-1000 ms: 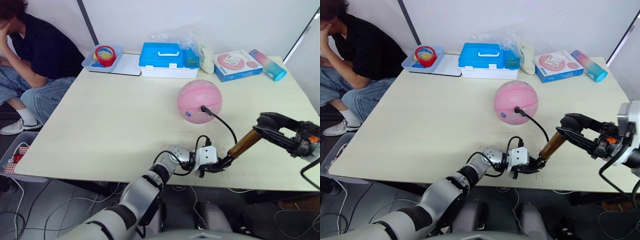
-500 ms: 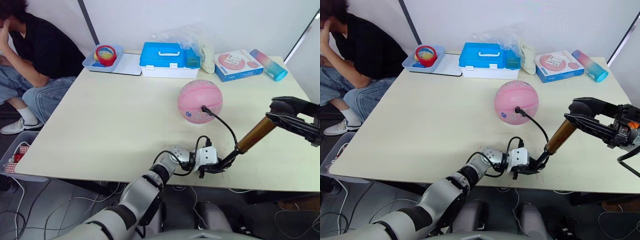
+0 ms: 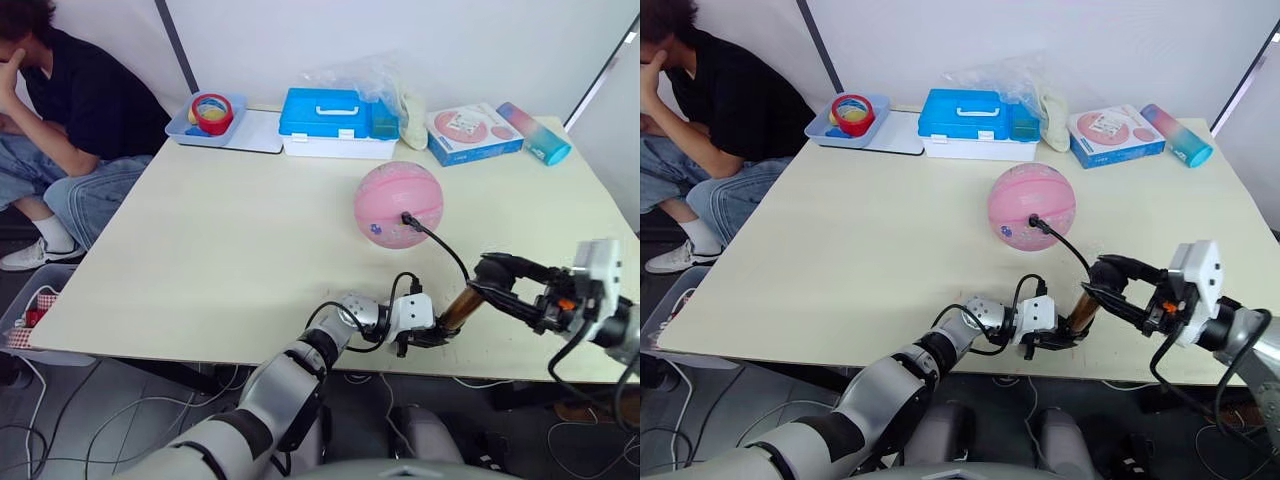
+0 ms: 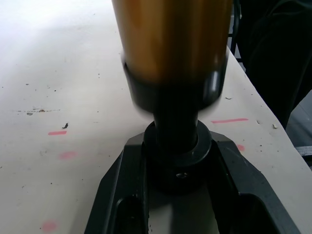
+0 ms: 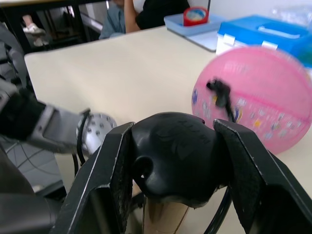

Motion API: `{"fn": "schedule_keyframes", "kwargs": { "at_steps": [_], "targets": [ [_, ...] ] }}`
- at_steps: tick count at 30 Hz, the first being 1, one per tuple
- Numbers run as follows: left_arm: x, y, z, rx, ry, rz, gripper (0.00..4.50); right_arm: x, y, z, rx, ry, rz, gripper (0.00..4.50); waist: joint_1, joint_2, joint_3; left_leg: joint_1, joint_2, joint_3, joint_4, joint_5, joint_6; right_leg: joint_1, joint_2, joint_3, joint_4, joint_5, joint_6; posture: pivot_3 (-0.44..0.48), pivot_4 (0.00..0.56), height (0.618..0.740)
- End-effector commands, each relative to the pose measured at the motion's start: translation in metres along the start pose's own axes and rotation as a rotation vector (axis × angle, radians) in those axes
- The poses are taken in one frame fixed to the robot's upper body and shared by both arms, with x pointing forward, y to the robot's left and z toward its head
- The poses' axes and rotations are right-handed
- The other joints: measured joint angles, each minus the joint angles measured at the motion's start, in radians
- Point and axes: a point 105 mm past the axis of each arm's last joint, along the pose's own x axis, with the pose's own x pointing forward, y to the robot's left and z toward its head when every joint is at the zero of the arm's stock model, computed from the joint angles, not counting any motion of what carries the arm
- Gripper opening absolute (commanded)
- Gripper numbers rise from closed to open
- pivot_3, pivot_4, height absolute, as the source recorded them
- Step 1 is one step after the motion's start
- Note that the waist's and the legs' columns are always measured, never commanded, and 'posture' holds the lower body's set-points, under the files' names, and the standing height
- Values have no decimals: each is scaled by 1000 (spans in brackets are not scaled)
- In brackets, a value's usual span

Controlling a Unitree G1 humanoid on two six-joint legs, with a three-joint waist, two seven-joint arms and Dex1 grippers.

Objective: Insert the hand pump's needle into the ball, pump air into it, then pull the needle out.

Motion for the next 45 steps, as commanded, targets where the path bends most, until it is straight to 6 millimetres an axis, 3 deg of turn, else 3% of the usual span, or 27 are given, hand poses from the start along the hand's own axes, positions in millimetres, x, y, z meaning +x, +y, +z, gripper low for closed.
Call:
{"fn": "schedule_keyframes", "kwargs": {
  "at_steps": [1, 6, 13, 21, 30, 32, 39, 45],
  "targets": [
    [10, -15, -1, 13, 21, -74, 1081, 3, 1, -29, 68, 67, -4, 2031, 0, 0, 0, 1, 0, 0, 0, 0, 0, 1, 0, 0, 0, 0, 0, 0, 150, 740],
    [11, -14, 0, 17, 19, -70, 1081, -2, 3, -2, 46, 0, 27, 2031, 0, 0, 0, 2, 0, 0, 0, 0, 0, 2, 0, 0, 0, 0, 0, 0, 150, 740],
    [10, -13, -1, 20, 27, -70, 1081, -23, -3, 53, -15, -67, 23, 2031, 1, 2, 2, 1, 0, 0, -1, 0, 0, 1, -1, 0, 0, 0, 0, 0, 150, 740],
    [10, -16, -2, 20, 26, -81, 1081, -47, -5, 93, -41, -87, 14, 2031, 2, 2, 3, 0, 0, 0, -1, 0, 0, 1, -2, 0, -1, 0, 0, 0, 150, 740],
    [8, -17, -4, 18, 30, -86, 1081, -52, -11, 124, -97, -116, -4, 2031, 3, 2, 3, -3, 0, 0, -1, 0, 0, -2, -2, 0, -1, 0, 0, 0, 150, 740],
    [8, -17, -5, 17, 31, -86, 1081, -49, -11, 122, -90, -113, 2, 2031, 3, 3, 3, -6, 0, 0, 0, 0, 0, -5, -2, 0, -1, 0, 0, 0, 150, 740],
    [7, -15, -5, 12, 30, -74, 1081, -27, -13, 68, -61, 35, -43, 2031, 3, 2, 3, -6, 0, 0, 0, 0, 0, -4, -1, -1, -1, 0, 0, 0, 150, 740],
    [7, -14, -5, 8, 30, -69, 1081, -11, -8, 2, -7, 148, -51, 2031, 2, 0, 0, -5, 0, 0, 0, 0, 0, -3, -1, -1, -1, 0, 0, 0, 150, 740]
  ]
}}
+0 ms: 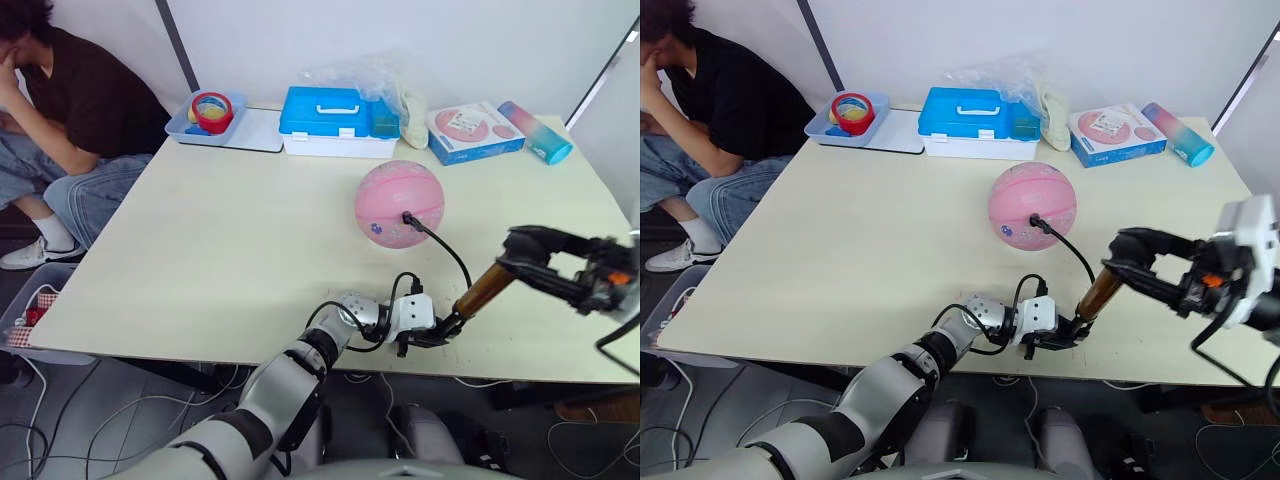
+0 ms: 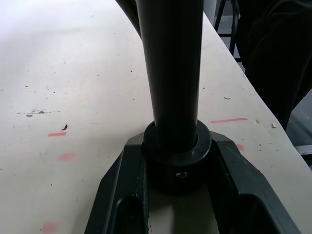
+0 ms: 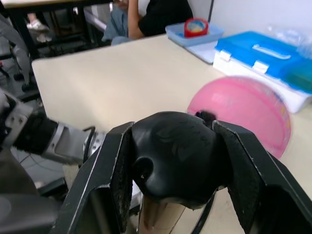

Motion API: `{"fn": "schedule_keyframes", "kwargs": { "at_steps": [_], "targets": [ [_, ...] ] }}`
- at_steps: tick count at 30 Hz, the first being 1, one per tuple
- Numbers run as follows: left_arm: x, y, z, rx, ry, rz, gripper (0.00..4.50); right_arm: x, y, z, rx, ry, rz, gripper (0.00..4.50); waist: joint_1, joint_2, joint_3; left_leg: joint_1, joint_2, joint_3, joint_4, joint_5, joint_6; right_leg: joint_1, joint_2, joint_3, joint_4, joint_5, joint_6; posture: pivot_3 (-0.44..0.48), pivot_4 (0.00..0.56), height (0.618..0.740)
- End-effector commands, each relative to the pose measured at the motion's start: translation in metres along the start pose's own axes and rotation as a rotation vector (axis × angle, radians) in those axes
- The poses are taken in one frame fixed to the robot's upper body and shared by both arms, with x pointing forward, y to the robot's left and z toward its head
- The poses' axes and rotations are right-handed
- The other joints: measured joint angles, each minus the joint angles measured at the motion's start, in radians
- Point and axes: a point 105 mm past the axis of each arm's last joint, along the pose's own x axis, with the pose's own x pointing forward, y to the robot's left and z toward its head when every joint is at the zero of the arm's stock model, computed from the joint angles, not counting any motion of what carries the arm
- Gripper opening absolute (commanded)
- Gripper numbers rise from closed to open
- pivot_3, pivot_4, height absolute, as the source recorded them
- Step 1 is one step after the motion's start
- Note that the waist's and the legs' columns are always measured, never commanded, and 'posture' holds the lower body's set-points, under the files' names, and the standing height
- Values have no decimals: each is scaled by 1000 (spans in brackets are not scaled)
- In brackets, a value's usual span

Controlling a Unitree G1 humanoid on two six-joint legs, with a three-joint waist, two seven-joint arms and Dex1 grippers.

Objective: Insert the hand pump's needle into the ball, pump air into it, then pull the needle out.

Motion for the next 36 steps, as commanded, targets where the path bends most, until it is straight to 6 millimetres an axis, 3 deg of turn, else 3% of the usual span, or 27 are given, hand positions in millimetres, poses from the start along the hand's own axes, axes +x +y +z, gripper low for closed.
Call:
{"fn": "schedule_keyframes", "kwargs": {
  "at_steps": [1, 7, 10, 16, 26, 36],
  "targets": [
    [7, -13, -5, -5, 29, -59, 1081, 6, -2, -47, 45, 119, -56, 2031, -1, 0, -1, 0, 0, 0, 0, 0, 0, 0, 0, 0, 0, 0, 0, 0, 150, 740],
    [7, -11, -4, -5, 27, -49, 1081, 17, 6, -68, 53, 99, -74, 2031, -3, -1, -1, 6, 0, 1, 0, 0, 0, 4, 0, 0, 0, 0, 1, 0, 150, 740],
    [7, -11, -4, -5, 26, -51, 1081, 18, 8, -67, 53, 68, -71, 2031, -3, -1, -1, 7, 0, 0, 0, 0, 0, 5, 0, 0, 0, -1, 1, 0, 150, 740],
    [7, -12, -4, -9, 26, -54, 1081, 13, 11, -25, 32, -69, -25, 2030, -2, 0, 0, 7, 0, 1, 0, 0, 0, 5, -1, 0, 0, 0, 0, 0, 150, 740],
    [9, -13, -3, -7, 20, -59, 1081, -11, -4, 49, -47, -212, -47, 2030, -2, 2, 3, 5, 0, 1, -1, 0, 0, 5, -1, 0, 0, 0, 0, 0, 150, 740],
    [9, -14, -3, -2, 23, -64, 1081, -31, -9, 89, -101, -213, -45, 2030, -2, 3, 4, 5, 0, 1, -1, 0, 0, 5, -1, 0, 0, 0, 0, 0, 150, 740]
  ]
}}
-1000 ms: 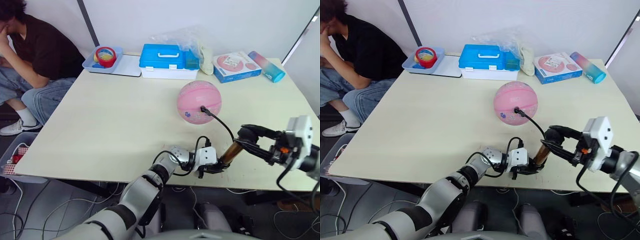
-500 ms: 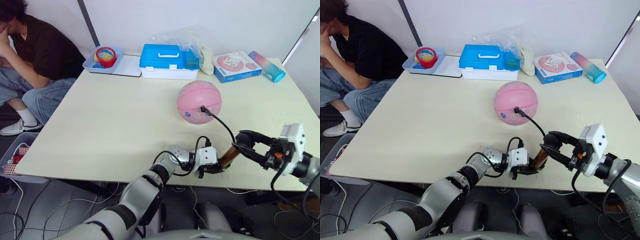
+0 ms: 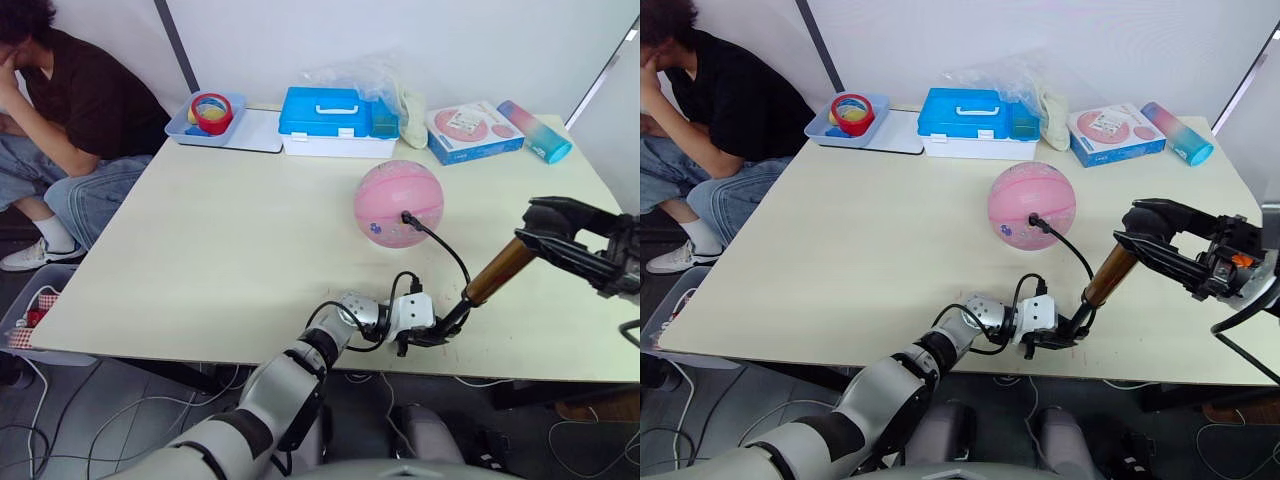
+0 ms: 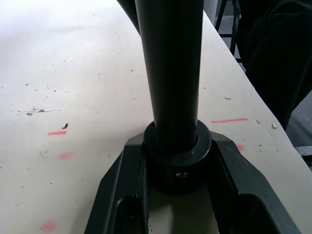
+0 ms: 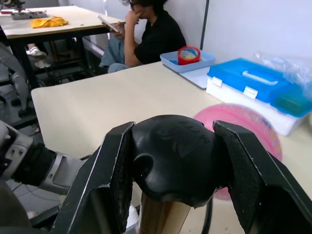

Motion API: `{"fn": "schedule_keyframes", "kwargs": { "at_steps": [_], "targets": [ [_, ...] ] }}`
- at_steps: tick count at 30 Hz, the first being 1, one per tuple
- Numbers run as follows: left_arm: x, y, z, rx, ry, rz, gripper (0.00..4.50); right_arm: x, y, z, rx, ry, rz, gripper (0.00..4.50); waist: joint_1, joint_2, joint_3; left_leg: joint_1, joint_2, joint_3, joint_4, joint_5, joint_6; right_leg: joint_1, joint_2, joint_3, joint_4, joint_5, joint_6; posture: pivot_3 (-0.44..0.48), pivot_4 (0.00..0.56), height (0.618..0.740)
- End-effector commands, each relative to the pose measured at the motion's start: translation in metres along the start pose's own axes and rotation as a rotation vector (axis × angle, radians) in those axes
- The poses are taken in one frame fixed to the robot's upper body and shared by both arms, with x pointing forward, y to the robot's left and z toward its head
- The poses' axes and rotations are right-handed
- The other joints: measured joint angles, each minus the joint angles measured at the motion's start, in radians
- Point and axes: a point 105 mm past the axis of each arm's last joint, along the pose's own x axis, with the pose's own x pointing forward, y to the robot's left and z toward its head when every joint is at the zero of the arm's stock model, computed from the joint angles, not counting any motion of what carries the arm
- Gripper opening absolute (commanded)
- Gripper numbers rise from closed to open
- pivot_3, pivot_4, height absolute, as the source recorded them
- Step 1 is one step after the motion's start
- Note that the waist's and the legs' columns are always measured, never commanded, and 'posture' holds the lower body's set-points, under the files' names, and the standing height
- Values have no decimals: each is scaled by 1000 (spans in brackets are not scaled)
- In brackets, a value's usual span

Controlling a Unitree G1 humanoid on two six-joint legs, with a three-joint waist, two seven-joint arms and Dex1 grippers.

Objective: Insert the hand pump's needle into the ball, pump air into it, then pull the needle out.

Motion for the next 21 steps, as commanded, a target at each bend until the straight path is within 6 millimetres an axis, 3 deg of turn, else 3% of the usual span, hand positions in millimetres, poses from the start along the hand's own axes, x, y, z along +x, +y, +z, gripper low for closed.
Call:
{"fn": "schedule_keyframes", "kwargs": {
  "at_steps": [1, 3, 5, 9, 13, 21],
  "targets": [
    [9, -15, -4, 4, 28, -71, 1081, -9, -4, 35, -81, -61, -29, 2030, 0, 0, 0, 0, 0, 0, 0, 0, 0, 0, 0, 0, 0, 0, 0, 0, 150, 740],
    [9, -15, -4, 5, 29, -71, 1081, -8, -4, 40, -85, -61, -22, 2030, 0, 0, 0, -1, 0, 0, 0, 0, 0, -1, 0, 0, 0, 0, 0, 0, 150, 740],
    [9, -15, -4, 6, 30, -71, 1081, -4, -2, 28, -59, -19, -13, 2030, 1, 1, 0, -6, 0, 0, 0, 0, 0, -5, 0, 0, 0, 0, 0, 0, 150, 740],
    [10, -15, -3, 7, 28, -74, 1081, 1, 3, -6, 1, 46, -15, 2030, 3, 0, 0, -8, 0, 0, 0, 0, 0, -7, 0, 0, 0, 0, 0, 0, 150, 740],
    [12, -16, -1, 8, 21, -72, 1081, 3, 12, -62, 56, 131, -29, 2030, 1, 1, -2, -6, 0, -1, 0, 0, 0, -6, 1, -1, 0, 0, 0, 0, 150, 740],
    [11, -14, 0, 2, 7, -58, 1081, 3, 29, -136, 81, 245, -26, 2030, 1, -5, -7, -5, 1, -3, 0, 0, 0, -5, 2, -3, 0, 0, 0, 0, 150, 740]
  ]
}}
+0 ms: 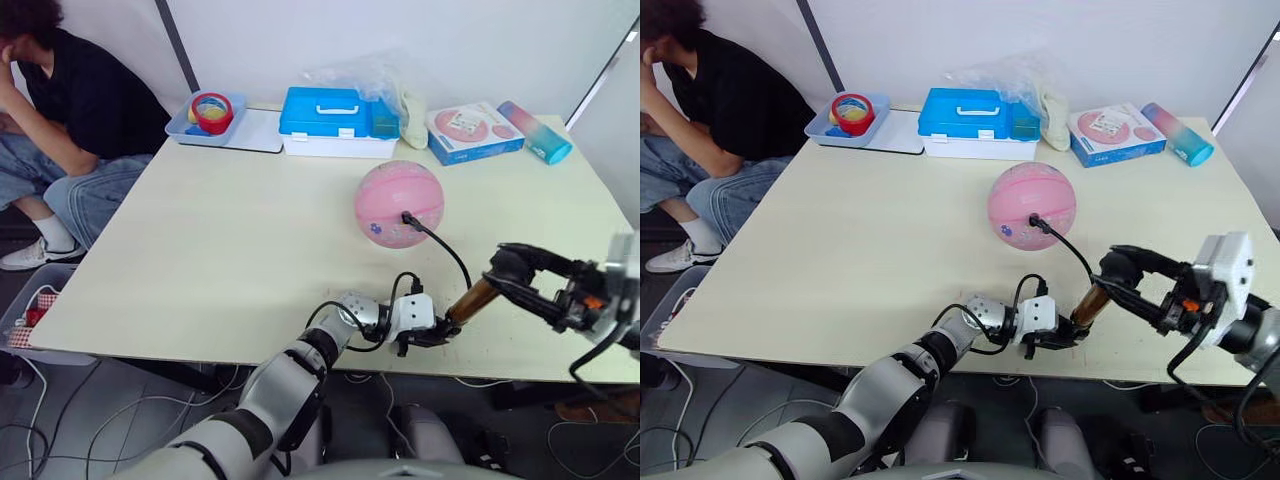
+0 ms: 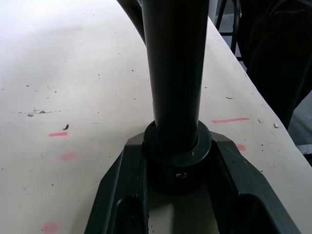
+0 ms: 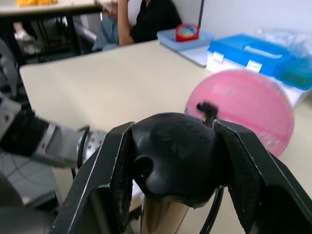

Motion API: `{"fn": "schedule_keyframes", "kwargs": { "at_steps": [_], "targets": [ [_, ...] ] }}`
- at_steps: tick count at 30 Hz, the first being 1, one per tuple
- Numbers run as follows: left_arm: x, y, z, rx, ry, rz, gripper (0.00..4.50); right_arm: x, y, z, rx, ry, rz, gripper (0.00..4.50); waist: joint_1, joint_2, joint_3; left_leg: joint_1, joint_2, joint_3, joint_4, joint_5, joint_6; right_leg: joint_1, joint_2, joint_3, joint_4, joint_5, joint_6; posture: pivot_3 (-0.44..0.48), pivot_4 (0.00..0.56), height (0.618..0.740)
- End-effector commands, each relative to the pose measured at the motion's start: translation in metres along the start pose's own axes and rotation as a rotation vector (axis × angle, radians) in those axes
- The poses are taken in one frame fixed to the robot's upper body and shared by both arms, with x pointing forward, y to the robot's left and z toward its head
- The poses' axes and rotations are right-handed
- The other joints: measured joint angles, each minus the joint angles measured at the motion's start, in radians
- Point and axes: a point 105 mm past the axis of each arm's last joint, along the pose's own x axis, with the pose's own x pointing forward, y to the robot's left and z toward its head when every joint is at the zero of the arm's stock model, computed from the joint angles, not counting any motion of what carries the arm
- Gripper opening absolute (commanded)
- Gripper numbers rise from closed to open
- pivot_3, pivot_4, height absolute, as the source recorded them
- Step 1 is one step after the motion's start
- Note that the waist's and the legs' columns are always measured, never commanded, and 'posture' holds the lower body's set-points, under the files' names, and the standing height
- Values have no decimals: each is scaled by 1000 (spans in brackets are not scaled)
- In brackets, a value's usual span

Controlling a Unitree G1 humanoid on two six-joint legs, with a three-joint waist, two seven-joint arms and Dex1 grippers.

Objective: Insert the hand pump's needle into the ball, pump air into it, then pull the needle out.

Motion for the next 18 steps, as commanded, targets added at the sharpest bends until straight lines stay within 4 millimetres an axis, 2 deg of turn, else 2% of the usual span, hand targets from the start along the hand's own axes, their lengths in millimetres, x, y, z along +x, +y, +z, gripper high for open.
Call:
{"fn": "schedule_keyframes", "kwargs": {
  "at_steps": [1, 4, 7, 18],
  "targets": [
    [10, -13, 1, -6, -3, -54, 1081, 1, 7, -46, 52, 129, 3, 2030, 0, 2, -1, 0, 0, 0, 0, 0, 0, 0, 0, 0, 0, 0, 0, 0, 150, 740],
    [9, -13, 1, -7, -9, -56, 1081, 3, 7, -50, 40, 116, -12, 2030, -1, 2, -1, 0, 0, 1, 0, 0, 0, 0, 0, 1, 0, 0, 0, 0, 150, 740],
    [10, -14, 1, -7, -13, -58, 1081, 3, 6, -41, 48, 63, -19, 2030, 0, 2, -1, 0, 0, 1, 0, 0, 0, 0, 0, 1, 0, 0, 0, 0, 150, 740],
    [10, -14, 2, -7, -15, -66, 1081, -12, -5, 31, -1, -72, 8, 2030, 2, 4, 2, -2, -1, 1, 0, 0, 0, -1, -1, 0, 0, 0, 0, 0, 150, 740]
  ]
}}
